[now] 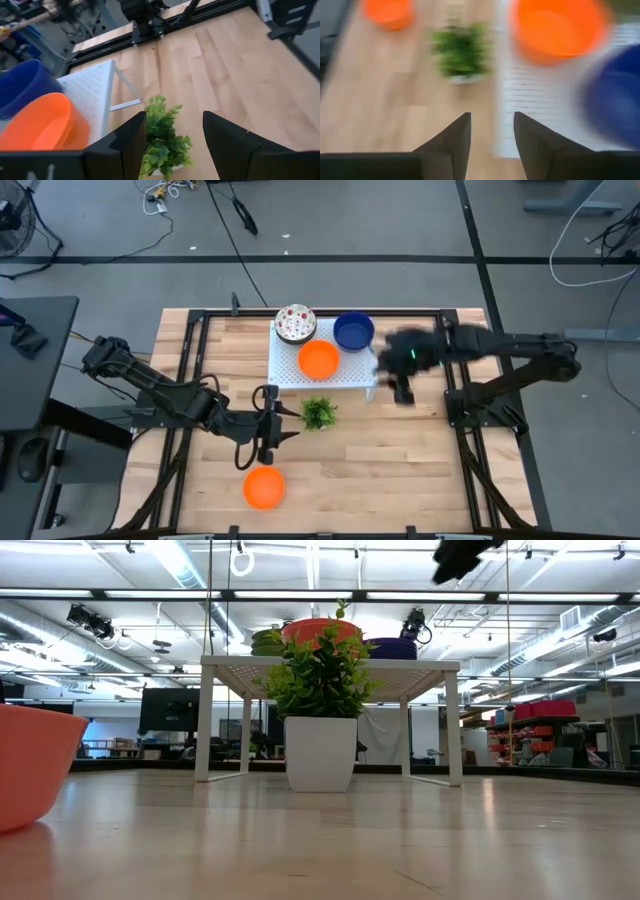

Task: Pick & Place Mini bowls
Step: Stack the orange bowl on top of the orange bowl on the shelf

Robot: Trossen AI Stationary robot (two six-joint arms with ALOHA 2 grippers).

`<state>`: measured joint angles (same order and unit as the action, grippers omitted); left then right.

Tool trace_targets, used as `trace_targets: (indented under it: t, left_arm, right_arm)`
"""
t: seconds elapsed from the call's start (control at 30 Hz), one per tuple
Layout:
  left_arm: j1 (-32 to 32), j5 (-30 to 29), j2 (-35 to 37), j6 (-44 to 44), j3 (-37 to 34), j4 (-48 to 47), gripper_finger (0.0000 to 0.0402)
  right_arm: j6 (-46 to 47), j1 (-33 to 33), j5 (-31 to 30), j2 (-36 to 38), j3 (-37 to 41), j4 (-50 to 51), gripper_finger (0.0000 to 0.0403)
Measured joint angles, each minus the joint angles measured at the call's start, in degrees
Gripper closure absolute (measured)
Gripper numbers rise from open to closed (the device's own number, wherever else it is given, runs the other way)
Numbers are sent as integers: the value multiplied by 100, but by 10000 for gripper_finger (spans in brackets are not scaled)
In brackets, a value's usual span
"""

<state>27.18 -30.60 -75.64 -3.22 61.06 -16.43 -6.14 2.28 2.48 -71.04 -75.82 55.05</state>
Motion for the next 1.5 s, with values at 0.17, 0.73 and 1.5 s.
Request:
trace_targets:
  t: [0.17, 0.73, 1.5]
  left_arm:
    - [56, 250, 0, 105, 0, 4, 203]
    - [2192, 726, -1112, 2231, -4, 240, 237]
    - [2169, 2642, -2308, 5335, 9, 479, 243]
  right_arm:
    - [884, -1428, -72, 413, 1259, -1219, 275]
    - [1257, -3456, -796, 266, 4231, -6758, 331]
    - [1154, -3346, -912, 266, 4256, -6918, 351]
